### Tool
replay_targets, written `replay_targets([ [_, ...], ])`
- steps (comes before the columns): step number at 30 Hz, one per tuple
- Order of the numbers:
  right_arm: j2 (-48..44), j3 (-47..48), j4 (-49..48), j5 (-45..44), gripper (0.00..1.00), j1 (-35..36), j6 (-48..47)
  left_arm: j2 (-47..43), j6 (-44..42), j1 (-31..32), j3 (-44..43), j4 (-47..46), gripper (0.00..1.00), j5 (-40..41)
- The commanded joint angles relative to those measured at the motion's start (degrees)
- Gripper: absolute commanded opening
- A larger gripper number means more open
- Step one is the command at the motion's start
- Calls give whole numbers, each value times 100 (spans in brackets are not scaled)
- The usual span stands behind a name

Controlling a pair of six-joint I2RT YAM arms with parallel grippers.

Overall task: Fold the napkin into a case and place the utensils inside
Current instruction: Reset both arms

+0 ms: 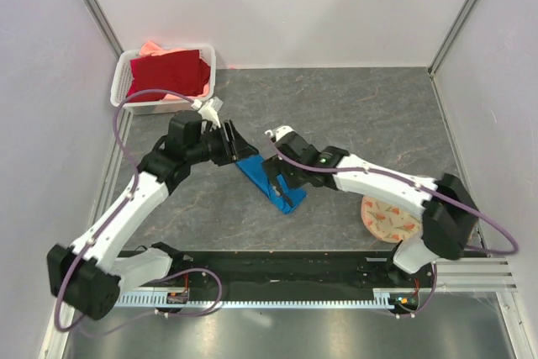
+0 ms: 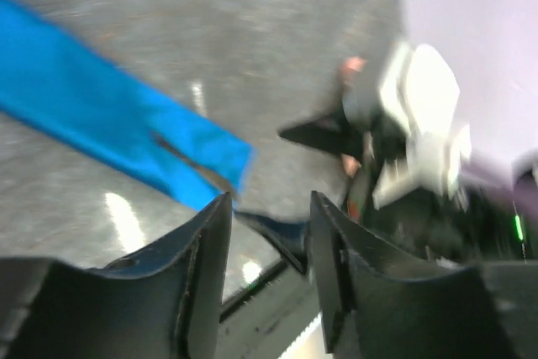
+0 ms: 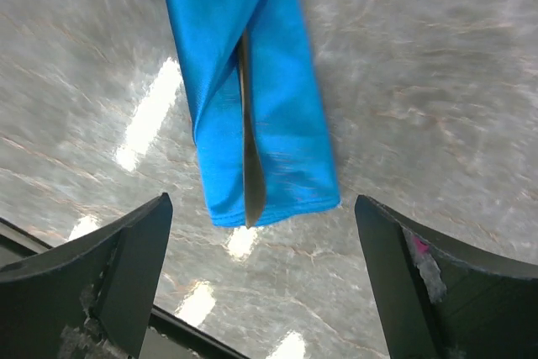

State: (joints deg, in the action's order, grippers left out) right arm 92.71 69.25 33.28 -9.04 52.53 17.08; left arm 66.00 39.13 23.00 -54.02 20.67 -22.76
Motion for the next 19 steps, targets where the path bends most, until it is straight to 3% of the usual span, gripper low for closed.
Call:
replay_targets([
  [1, -1077, -833, -865, -616, 98, -164, 822, -789, -187, 755, 32, 139, 58, -141],
  [7, -1966, -1660, -1263, -1591, 98, -375, 1464, -1686, -90, 1881, 49, 113, 66, 729],
  [15, -4513, -2634, -1209, -1953, 98, -384, 1851, -2151, 41, 2261, 716, -544, 71, 808],
  [19, -5762, -2865, -1183, -1779, 98, -393, 1817, -2696, 129, 2261, 1462, -1824, 89, 818],
])
